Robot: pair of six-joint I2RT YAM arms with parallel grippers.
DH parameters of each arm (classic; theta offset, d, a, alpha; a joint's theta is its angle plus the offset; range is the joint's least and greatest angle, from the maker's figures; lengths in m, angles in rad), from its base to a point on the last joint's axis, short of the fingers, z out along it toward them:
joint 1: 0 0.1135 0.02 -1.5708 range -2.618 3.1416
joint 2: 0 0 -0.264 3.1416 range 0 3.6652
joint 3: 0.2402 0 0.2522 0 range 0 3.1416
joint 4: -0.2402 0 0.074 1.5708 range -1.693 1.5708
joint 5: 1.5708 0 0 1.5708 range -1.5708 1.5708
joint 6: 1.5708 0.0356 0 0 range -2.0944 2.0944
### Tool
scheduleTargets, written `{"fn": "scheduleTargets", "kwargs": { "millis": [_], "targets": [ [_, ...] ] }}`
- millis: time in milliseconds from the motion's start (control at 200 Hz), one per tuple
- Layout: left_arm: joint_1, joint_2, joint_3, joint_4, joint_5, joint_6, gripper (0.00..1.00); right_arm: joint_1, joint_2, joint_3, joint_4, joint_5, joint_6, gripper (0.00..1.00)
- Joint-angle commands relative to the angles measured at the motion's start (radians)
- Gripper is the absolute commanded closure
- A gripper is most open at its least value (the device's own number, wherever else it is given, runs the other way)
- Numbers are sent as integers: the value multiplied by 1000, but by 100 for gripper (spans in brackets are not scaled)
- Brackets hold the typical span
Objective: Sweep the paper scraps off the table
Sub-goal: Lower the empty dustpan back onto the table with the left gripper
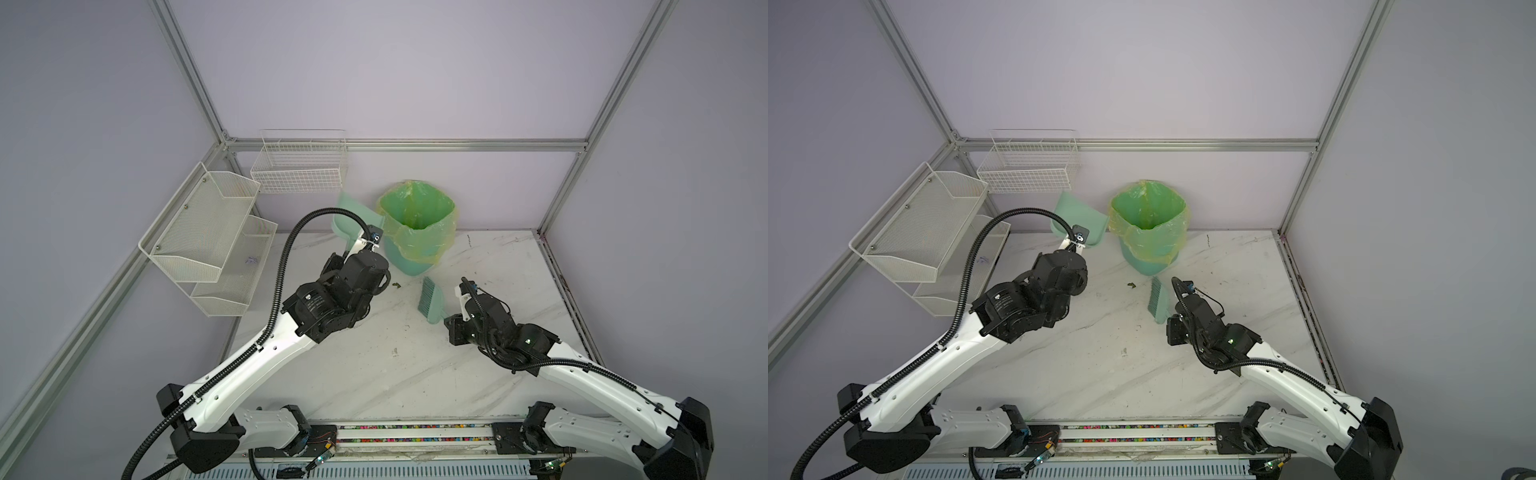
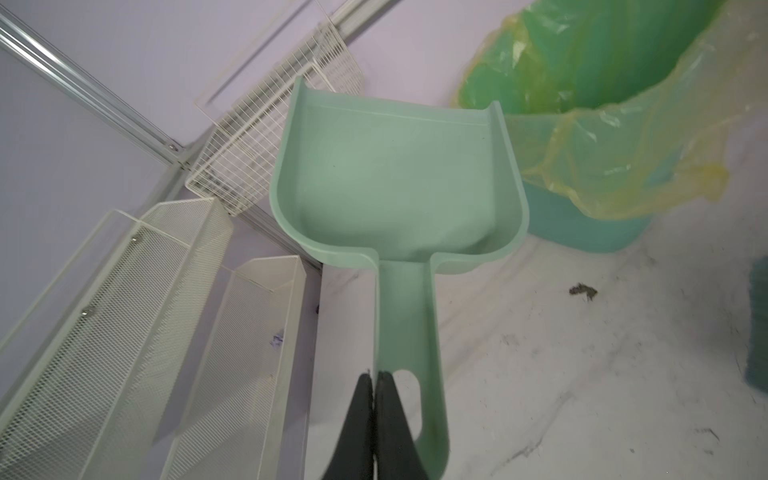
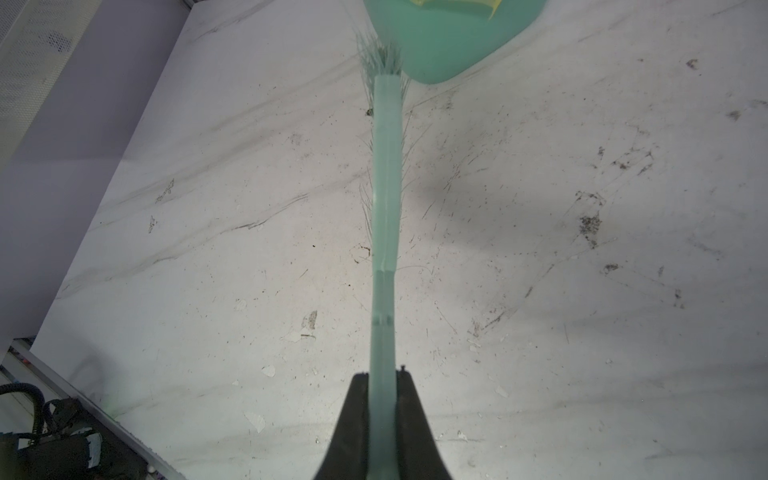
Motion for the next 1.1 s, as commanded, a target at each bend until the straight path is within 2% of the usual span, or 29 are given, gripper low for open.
{"fn": "scheduleTargets", "kwargs": {
  "millis": [0, 235, 365, 625, 750, 825, 900, 965, 1095],
  "targets": [
    [-1, -62, -104, -146, 113, -276, 100, -35, -12, 24, 26, -15, 11, 100],
    [-1, -68, -213, -162, 302, -385, 100, -142, -14, 24, 44, -115, 1, 100],
    [-3, -82, -300, -95, 378, -436, 100, -177, -4, 22, 76, -167, 11, 100],
    [-1, -89, -370, -88, 331, -502, 100, -182, 41, -51, 236, -312, 62, 100],
    [0, -59, -380, -112, 322, -598, 100, -182, 54, -101, 376, -401, 120, 100],
    [10, -28, -389, -115, 335, -652, 94, -179, 73, -116, 436, -440, 144, 100],
    [40, -2, -394, -117, 356, -676, 91, -165, 104, -115, 484, -474, 161, 100],
    [79, 15, -400, -115, 377, -690, 82, -138, 127, -105, 515, -478, 163, 100],
    [167, 3, -432, -85, 438, -698, 81, -81, 191, -86, 582, -488, 179, 100]
  ]
}}
